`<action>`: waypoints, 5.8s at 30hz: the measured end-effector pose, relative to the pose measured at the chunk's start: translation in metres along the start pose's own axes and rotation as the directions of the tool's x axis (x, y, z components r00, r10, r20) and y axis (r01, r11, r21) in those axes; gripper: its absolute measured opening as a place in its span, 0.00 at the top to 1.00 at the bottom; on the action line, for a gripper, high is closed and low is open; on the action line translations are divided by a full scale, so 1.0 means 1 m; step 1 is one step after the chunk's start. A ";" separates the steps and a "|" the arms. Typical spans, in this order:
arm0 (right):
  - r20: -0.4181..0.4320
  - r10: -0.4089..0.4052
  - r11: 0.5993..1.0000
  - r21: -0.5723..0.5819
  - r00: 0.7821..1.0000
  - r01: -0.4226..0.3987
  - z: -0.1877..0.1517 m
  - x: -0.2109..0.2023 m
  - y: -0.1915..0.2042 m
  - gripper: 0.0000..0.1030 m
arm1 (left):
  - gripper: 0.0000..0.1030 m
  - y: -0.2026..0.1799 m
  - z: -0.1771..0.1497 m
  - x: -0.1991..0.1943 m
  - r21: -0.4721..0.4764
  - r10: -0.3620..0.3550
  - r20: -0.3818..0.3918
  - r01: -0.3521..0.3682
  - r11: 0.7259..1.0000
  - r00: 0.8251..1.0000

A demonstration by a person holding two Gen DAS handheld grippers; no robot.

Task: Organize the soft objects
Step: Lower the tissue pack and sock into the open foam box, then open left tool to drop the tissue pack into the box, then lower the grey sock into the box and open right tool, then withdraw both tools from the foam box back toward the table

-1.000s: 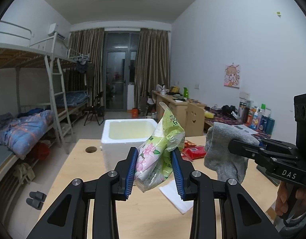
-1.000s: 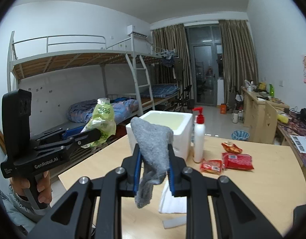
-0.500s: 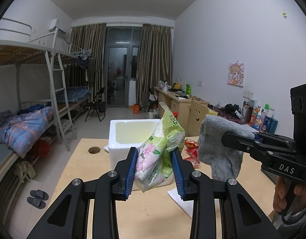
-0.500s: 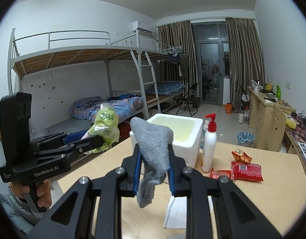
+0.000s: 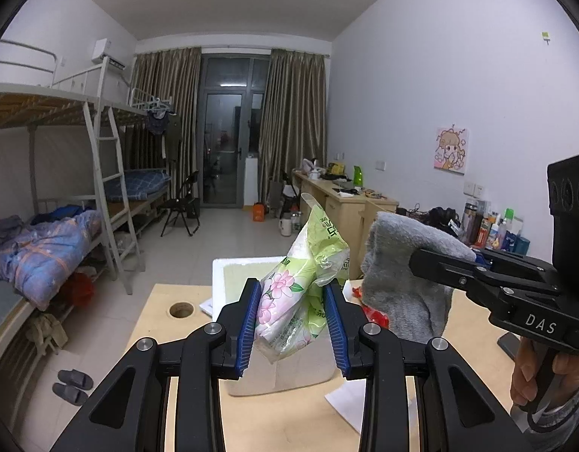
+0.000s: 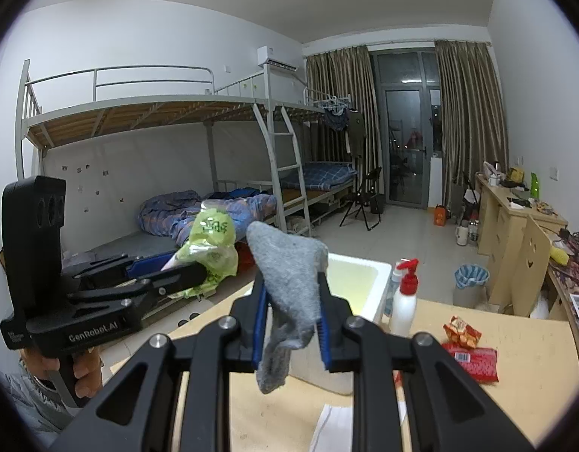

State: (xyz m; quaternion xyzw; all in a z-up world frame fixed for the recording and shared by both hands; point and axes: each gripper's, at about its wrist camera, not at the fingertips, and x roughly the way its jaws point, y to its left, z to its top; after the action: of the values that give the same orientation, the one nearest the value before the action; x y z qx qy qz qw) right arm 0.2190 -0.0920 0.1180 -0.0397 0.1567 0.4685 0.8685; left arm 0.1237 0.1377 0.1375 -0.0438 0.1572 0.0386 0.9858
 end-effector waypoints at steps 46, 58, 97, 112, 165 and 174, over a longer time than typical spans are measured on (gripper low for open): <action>-0.108 -0.020 0.998 0.057 0.994 0.027 0.019 0.111 -0.029 0.74 | 0.66 0.043 0.021 0.178 0.005 0.021 -0.179 -0.021 1.000 0.984; -0.136 -0.027 0.997 0.065 0.990 0.036 0.025 0.124 -0.033 0.74 | 0.66 0.048 0.008 0.210 0.012 0.009 -0.261 -0.006 1.000 0.965; -0.139 -0.001 0.999 0.051 0.990 0.009 0.022 0.131 -0.025 0.74 | 0.02 0.069 -0.005 0.159 -0.013 0.139 -0.083 -0.141 0.990 0.987; -0.214 0.034 0.999 0.041 0.976 -0.026 0.004 0.158 -0.025 0.74 | 0.02 0.083 -0.013 0.154 -0.051 0.168 -0.069 -0.171 0.984 0.983; -0.004 -0.121 0.990 0.069 0.993 0.121 0.019 0.016 0.004 0.02 | 0.00 0.008 0.008 0.042 0.027 0.089 0.023 -0.090 0.996 0.996; 0.048 -0.140 0.985 0.108 0.989 0.135 0.005 -0.033 0.000 0.00 | 0.00 -0.017 -0.002 0.002 0.014 0.068 0.053 -0.069 0.998 0.996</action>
State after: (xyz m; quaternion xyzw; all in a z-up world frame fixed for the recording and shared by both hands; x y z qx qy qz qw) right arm 0.2034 -0.1176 0.1333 0.0081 0.1536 0.3995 0.9037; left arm 0.1267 0.1203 0.1360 -0.0294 0.1331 0.0723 0.9880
